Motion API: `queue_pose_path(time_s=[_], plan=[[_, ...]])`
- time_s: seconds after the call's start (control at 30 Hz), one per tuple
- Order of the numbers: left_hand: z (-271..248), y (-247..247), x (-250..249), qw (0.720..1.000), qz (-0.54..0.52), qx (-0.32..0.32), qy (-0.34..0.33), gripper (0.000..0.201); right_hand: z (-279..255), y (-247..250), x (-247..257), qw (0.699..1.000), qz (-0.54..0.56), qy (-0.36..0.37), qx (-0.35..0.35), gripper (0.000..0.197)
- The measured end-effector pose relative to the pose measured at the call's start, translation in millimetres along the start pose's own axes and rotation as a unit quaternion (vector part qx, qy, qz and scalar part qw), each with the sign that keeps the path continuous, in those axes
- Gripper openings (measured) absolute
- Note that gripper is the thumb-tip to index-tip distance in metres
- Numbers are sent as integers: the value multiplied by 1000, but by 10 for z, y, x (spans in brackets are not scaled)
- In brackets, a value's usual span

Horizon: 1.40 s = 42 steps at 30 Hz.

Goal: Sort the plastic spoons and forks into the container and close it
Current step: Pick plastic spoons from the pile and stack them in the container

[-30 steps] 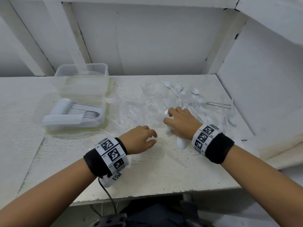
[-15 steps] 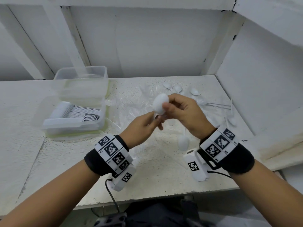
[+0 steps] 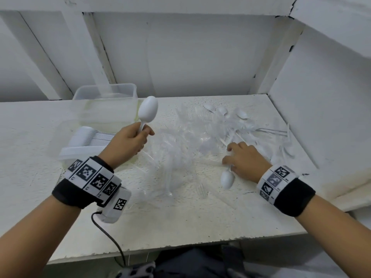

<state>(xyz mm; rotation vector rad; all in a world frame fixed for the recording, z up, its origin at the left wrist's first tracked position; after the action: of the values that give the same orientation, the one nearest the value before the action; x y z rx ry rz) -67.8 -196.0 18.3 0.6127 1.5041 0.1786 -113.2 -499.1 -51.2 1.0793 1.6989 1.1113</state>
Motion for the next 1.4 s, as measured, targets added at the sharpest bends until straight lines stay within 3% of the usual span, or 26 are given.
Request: queue_pose_path(time_s=[0.1,0.27,0.37,0.43,0.53,0.67,0.8,1.0,1.1,1.33,1.4], plan=[[-26,-12,68,1000,-4,4,14,23,8,-5,71,997,-10,39,-62,19],[-57,-94,119,998,31,39,24,23,-29,-36,120,989,18,99,-107,24],[-54,-145,114,997,53,54,21,22,-63,-39,113,972,96,130,-173,7],[-40,-181,100,995,77,56,16,23,-89,26,129,951,208,119,-196,20],[30,-281,31,991,114,72,-11,31,-159,227,110,875,437,29,-207,9],[237,-575,-254,975,172,132,-46,27,-196,463,-38,718,642,-98,-250,17],[637,-1009,-610,956,223,170,-90,27,-114,478,-330,641,683,-243,-253,16],[1135,-1719,-823,927,306,211,-46,29,-94,442,-506,563,731,-317,-220,21],[1172,-1953,-765,908,356,218,-45,32,-117,396,-500,549,738,-333,-207,19],[1147,-2054,-686,868,417,268,-41,23,-178,276,-453,558,735,-329,-199,21],[1151,-1997,-690,864,423,272,-35,30,-177,280,-454,567,731,-324,-200,21]])
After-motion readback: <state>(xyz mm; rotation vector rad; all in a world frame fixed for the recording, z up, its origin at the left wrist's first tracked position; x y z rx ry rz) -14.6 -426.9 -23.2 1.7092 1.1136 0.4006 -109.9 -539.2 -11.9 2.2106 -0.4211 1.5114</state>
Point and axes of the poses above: each hand's wrist, its own z-axis towards the middle knuckle, its own y-axis out of the back of the hand, x = y × z, the point moved 1 cm from there along z, towards the middle knuckle, and after that the axes turned 3 degrees about x, right-handed, at the moved point
